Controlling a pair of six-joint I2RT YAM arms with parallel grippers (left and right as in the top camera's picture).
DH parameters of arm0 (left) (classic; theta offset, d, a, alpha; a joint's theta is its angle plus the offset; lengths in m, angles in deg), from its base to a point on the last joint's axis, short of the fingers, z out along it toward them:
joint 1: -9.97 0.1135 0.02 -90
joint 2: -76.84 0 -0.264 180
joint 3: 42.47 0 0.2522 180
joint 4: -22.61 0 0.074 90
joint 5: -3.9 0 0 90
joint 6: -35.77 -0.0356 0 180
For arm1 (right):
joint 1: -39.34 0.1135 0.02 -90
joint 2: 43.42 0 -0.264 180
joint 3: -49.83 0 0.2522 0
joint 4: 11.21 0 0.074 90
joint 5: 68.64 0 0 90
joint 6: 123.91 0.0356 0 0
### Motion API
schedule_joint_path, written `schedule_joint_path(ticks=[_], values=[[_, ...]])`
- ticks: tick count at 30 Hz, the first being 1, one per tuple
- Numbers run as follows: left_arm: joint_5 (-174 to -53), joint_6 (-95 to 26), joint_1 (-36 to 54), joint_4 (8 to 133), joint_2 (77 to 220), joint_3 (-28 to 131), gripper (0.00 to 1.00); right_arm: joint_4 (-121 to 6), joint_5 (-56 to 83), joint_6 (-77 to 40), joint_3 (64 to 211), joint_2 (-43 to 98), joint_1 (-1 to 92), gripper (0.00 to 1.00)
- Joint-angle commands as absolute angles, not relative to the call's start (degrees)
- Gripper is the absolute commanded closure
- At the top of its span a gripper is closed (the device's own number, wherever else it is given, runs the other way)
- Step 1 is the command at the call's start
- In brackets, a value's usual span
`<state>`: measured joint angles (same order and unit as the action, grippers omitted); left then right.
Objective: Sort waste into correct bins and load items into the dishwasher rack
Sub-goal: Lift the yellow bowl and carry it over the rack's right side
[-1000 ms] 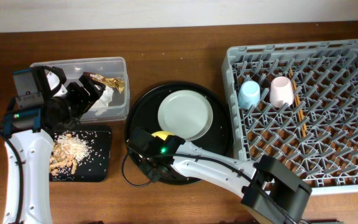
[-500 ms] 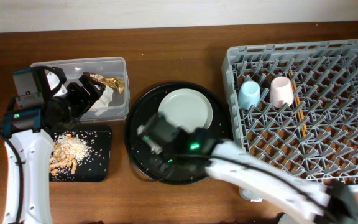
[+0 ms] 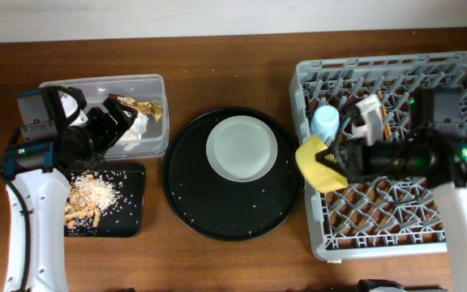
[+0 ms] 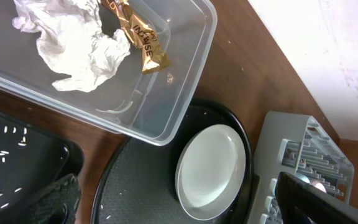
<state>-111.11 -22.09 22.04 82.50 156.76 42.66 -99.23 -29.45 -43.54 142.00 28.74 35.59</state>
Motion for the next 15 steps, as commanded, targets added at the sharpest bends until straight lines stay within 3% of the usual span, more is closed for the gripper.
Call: schedule_joint_path(ticks=[1,8,15], values=[[-111.1,-22.2,22.2,82.5,156.2,42.7,0.01,-100.7,-37.0,-49.8,142.2,33.8,29.1,0.96],[-111.1,-22.2,22.2,82.5,156.2,42.7,0.01,-101.3,-42.8,-55.6,142.2,51.0,20.4,0.96],[-111.1,-22.2,22.2,82.5,156.2,42.7,0.01,-104.3,-49.5,-61.1,141.1,57.4,19.7,0.96]])
